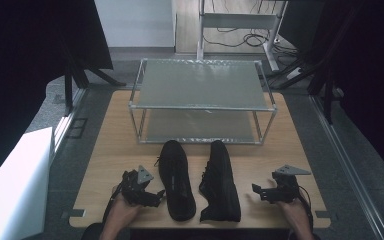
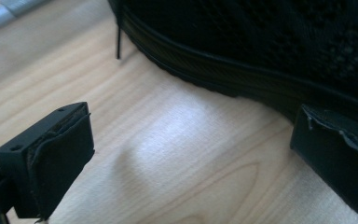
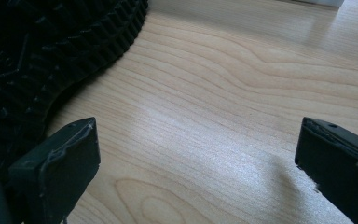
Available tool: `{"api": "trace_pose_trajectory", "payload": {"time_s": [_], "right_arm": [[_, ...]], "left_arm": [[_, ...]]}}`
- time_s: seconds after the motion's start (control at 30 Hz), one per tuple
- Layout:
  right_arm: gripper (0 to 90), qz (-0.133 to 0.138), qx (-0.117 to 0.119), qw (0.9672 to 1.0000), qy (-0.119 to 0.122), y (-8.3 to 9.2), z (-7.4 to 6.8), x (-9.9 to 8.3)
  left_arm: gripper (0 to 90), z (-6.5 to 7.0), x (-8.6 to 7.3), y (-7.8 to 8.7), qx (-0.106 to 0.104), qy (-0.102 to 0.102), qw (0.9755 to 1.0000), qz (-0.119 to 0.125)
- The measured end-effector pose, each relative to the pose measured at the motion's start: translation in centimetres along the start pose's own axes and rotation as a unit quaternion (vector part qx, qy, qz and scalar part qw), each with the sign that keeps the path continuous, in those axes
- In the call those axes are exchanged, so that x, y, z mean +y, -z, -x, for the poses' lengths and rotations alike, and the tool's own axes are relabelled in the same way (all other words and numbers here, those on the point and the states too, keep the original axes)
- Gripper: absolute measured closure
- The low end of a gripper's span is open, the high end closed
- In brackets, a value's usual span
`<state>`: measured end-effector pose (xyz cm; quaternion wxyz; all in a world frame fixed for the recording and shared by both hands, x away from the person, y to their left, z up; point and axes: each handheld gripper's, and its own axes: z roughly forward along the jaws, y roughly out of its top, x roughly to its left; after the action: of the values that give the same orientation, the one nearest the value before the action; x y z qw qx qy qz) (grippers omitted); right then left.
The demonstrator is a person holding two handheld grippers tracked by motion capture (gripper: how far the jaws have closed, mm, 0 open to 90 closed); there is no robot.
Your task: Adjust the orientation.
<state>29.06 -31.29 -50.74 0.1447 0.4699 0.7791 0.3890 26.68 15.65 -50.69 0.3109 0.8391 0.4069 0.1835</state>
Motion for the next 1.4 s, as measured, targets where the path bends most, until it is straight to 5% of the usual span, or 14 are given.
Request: {"api": "trace_pose_trajectory", "payload": {"time_s": [0.53, 0.87, 1.17, 1.4], "right_arm": [[0.0, 0.016, 0.007, 0.9995, 0.026, 0.7, -1.9, 1.8], [0.0, 0.034, 0.027, 0.998, 0.046, 1.7, -3.8, 4.6], [0.0, 0.035, 0.054, 0.9956, 0.069, 0.3, -6.4, 7.2], [0.0, 0.013, 0.035, 0.9963, 0.077, -1.5, -7.3, 7.7]], "left_arm": [[0.0, -1.6, -0.7, 0.9, 0.036, 0.048, 0.9976, 0.034], [0.0, -1.7, -0.9, 0.9, 0.038, 0.045, 0.9976, 0.035], [0.0, -1.8, -1.0, 0.9, 0.045, 0.045, 0.9976, 0.027], [0.0, -2.0, -1.2, 0.9, 0.051, 0.044, 0.9975, 0.018]]}}
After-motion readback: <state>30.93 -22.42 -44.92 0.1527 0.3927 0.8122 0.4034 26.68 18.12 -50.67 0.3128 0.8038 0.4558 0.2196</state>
